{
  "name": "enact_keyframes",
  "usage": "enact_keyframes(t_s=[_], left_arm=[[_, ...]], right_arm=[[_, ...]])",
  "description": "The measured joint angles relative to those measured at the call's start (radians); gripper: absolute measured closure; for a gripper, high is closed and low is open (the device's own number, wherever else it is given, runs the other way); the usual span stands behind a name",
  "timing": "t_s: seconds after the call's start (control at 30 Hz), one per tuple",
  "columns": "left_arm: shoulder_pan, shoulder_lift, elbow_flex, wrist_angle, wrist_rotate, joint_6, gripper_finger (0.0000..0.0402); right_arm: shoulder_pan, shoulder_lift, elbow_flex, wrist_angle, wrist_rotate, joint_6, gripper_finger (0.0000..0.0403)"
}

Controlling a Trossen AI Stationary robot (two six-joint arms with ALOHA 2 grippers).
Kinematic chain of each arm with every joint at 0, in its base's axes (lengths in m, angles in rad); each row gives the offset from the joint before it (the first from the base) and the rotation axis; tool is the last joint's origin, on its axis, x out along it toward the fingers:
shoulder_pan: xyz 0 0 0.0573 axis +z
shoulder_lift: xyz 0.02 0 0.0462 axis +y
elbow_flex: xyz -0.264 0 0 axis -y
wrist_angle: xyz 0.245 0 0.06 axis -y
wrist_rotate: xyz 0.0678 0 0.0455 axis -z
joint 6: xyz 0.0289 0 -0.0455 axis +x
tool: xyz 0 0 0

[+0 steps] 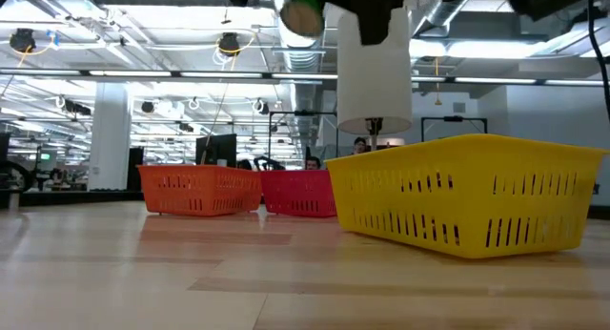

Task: Pick & Place Office items
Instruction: Put the green wrist watch into the yellow bin

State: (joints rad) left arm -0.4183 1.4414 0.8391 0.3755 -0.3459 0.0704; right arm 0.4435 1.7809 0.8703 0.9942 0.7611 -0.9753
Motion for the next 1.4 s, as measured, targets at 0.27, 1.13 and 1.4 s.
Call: enact_keyframes(t_s=[0.27, 1.13, 1.4], left_arm=[[0.002, 0.000, 0.000, 0.000, -0.066, 0.000, 0.0242], [0.007, 0.000, -0.001, 0.000, -0.066, 0.000, 0.0242], [0.007, 0.000, -0.001, 0.000, -0.065, 0.000, 0.0245]], right_arm=[[0.091, -0.001, 0.000, -0.096, 0.181, 0.027, 0.0397], [0.161, -0.268, -0.001, -1.218, -0.359, 1.534, 0.0395], [0.012, -0.238, 0.009, -1.219, -0.644, 1.520, 0.0392]])
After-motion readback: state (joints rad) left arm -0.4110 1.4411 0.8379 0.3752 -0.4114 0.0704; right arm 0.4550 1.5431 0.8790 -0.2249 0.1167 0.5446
